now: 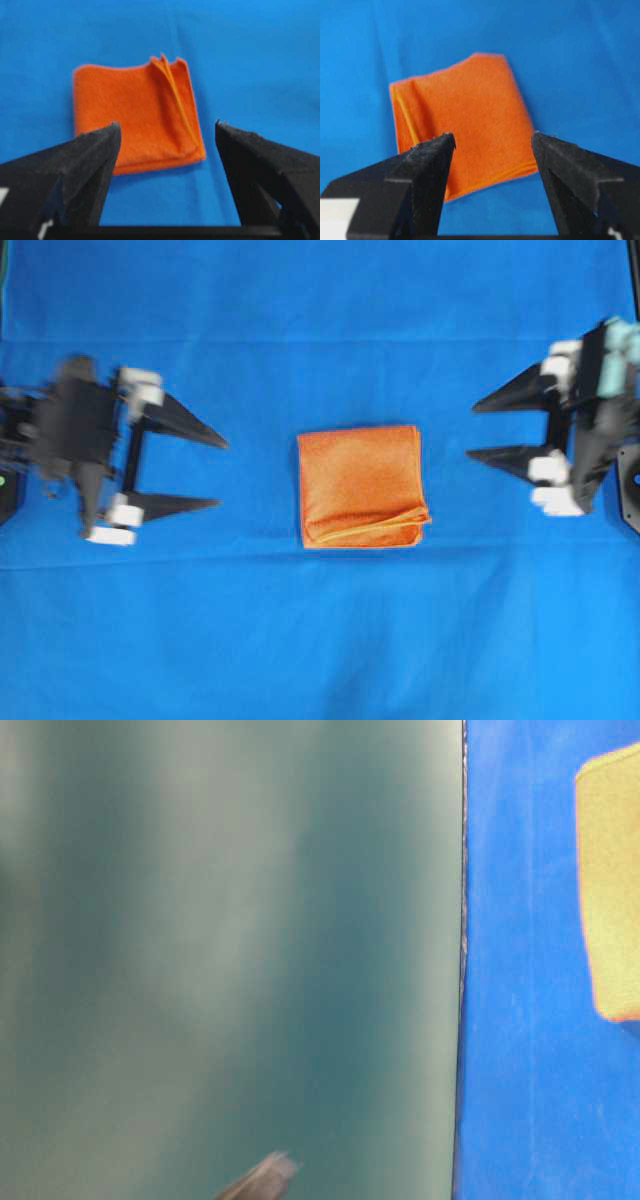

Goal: Fold the orange towel.

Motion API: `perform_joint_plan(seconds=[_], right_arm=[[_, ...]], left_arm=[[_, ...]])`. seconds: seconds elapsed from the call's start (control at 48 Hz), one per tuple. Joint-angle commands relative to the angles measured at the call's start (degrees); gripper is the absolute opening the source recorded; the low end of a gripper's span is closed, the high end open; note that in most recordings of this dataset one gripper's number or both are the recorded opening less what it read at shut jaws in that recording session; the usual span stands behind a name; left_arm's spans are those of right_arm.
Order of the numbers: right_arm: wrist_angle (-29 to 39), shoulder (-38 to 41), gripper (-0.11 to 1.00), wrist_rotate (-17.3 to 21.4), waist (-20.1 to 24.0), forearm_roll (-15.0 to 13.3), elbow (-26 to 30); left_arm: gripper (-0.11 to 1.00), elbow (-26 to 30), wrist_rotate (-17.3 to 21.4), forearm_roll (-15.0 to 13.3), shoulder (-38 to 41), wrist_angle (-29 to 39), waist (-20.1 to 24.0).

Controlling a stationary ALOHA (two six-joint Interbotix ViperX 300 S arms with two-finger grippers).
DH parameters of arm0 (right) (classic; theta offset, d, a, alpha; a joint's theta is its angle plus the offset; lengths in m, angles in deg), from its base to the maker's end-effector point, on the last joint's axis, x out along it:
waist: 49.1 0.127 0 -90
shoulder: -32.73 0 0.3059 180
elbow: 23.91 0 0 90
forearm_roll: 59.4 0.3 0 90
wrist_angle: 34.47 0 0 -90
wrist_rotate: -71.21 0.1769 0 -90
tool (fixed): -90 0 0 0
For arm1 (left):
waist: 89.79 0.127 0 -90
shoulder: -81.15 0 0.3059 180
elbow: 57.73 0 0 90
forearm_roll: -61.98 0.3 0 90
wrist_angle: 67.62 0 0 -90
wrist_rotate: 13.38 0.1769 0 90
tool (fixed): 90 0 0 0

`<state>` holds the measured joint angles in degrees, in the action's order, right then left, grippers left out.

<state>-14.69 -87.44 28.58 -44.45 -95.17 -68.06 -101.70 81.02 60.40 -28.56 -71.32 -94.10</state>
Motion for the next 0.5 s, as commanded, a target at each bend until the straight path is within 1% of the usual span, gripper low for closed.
perform_joint_plan(seconds=[0.0,0.187,0.354,0.479], right_arm=[[0.4,-4.3,0.65,0.0,0.2,-1.2,-0.6],[0.6,-11.4,0.64,0.0,0.1,-3.2,-4.7],[0.4,-17.8,0.64,0.2,-1.1,-3.3,-9.7],[0.2,-21.2,0.64,0.4,-2.5,-3.3,-13.0]], left_arm=[[0.70,-1.6,0.1,0.1,-5.1,-0.1,0.8],[0.70,-7.0,0.1,0.0,-16.6,0.7,1.9],[0.70,-12.9,-0.1,0.0,-26.0,1.1,4.2],[0.70,-17.1,-0.7,0.0,-31.3,1.1,6.2]])
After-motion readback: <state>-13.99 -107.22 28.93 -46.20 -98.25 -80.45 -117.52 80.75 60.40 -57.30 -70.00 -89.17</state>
